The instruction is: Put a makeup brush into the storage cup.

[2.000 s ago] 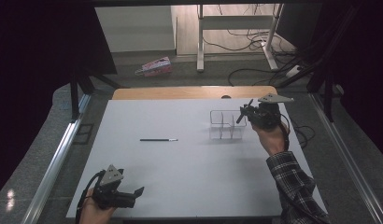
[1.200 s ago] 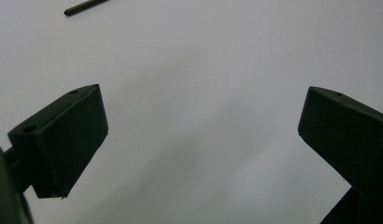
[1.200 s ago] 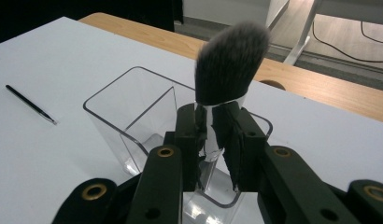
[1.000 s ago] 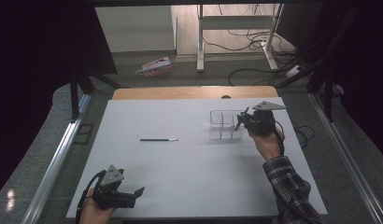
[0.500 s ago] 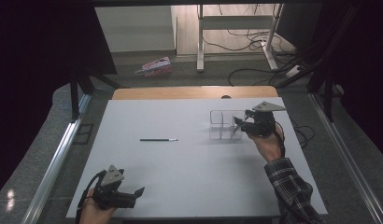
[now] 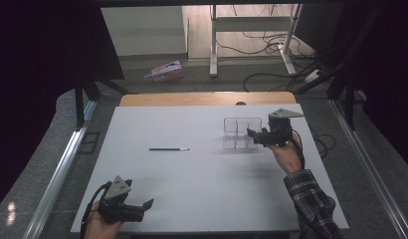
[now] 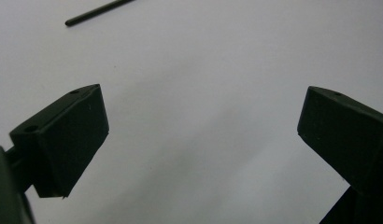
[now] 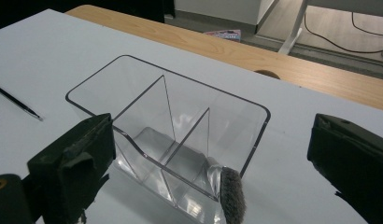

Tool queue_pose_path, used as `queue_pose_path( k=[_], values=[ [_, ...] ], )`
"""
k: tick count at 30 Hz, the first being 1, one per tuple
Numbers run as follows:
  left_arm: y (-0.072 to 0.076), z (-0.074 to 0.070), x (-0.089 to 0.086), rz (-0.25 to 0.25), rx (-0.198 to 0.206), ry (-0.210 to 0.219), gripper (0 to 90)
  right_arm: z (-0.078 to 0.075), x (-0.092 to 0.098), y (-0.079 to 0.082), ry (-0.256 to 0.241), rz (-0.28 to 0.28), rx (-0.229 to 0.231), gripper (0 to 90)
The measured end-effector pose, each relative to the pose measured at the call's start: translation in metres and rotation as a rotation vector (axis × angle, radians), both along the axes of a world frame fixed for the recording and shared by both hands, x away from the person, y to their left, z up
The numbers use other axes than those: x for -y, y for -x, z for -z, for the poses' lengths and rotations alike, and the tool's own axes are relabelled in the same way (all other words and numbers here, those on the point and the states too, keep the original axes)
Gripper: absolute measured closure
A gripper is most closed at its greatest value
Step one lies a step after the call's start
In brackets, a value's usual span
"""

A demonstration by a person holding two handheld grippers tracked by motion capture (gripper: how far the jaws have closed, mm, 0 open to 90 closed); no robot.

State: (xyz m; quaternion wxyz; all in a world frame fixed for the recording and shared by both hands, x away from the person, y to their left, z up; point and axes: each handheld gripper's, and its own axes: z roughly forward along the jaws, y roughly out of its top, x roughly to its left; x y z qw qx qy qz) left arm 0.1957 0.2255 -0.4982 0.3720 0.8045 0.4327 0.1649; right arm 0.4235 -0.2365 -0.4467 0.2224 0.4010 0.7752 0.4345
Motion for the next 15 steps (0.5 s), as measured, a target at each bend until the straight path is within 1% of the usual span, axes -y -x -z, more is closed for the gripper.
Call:
queue_pose_path(
  k=[3,5,7,9,11,15],
  values=[
    [0.0000,-0.0003,-0.0012,0.001,0.009,0.016,2.5,-0.0007,0.0009,0.0009,-0.010,-0.006,-0.013,0.0],
    [0.0002,-0.0008,-0.0021,0.002,0.014,0.023,2.5,-0.0011,0.0012,0.0022,-0.009,-0.002,-0.010,0.0],
    [0.0004,-0.0011,-0.0025,0.002,0.016,0.033,2.5,-0.0007,0.0020,0.0030,-0.017,-0.013,-0.014,0.0],
    [0.0004,-0.0012,-0.0027,0.001,0.019,0.038,2.5,-0.0002,0.0022,0.0050,-0.015,-0.015,-0.007,0.0],
    [0.0004,-0.0014,-0.0029,0.000,0.018,0.041,2.4,0.0003,0.0028,0.0064,-0.012,-0.019,-0.013,0.0],
    [0.0008,-0.0022,-0.0031,-0.001,0.034,0.055,2.3,0.0004,0.0045,0.0093,-0.022,-0.019,-0.017,0.0]
  ],
)
